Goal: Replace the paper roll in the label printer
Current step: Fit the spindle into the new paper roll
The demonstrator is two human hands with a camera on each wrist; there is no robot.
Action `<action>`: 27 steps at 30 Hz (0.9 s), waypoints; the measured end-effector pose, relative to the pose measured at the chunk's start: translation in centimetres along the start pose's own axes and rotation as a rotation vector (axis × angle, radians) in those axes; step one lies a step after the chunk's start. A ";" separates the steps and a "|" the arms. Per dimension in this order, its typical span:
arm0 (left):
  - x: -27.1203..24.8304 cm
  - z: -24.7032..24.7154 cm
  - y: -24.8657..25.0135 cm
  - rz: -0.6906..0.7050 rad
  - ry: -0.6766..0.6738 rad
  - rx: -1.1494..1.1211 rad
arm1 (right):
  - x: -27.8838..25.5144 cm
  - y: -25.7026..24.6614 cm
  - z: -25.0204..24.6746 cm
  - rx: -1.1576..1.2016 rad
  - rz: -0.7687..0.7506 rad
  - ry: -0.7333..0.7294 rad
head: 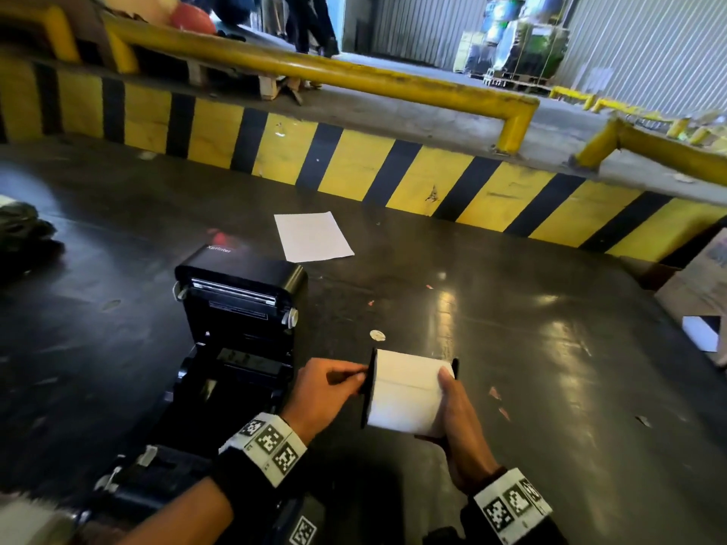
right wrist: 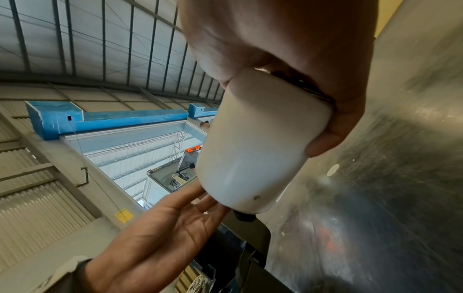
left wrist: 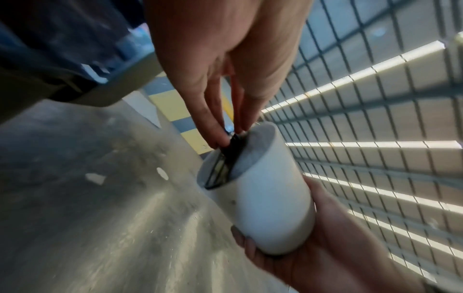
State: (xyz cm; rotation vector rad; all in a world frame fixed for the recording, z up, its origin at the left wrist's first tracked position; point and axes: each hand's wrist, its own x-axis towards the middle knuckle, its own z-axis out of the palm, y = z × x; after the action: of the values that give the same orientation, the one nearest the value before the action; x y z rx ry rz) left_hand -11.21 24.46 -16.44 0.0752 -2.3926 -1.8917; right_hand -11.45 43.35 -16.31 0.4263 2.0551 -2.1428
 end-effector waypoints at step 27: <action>-4.1 -3.2 0.1 -0.374 0.226 -0.614 | -2.9 -1.1 4.6 -0.283 -0.263 -0.263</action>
State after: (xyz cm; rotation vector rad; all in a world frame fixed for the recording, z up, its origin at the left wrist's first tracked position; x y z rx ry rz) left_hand -6.80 21.79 -15.78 0.6829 -1.6512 -2.5280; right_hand -9.51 38.61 -14.25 -0.1613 2.3081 -1.8645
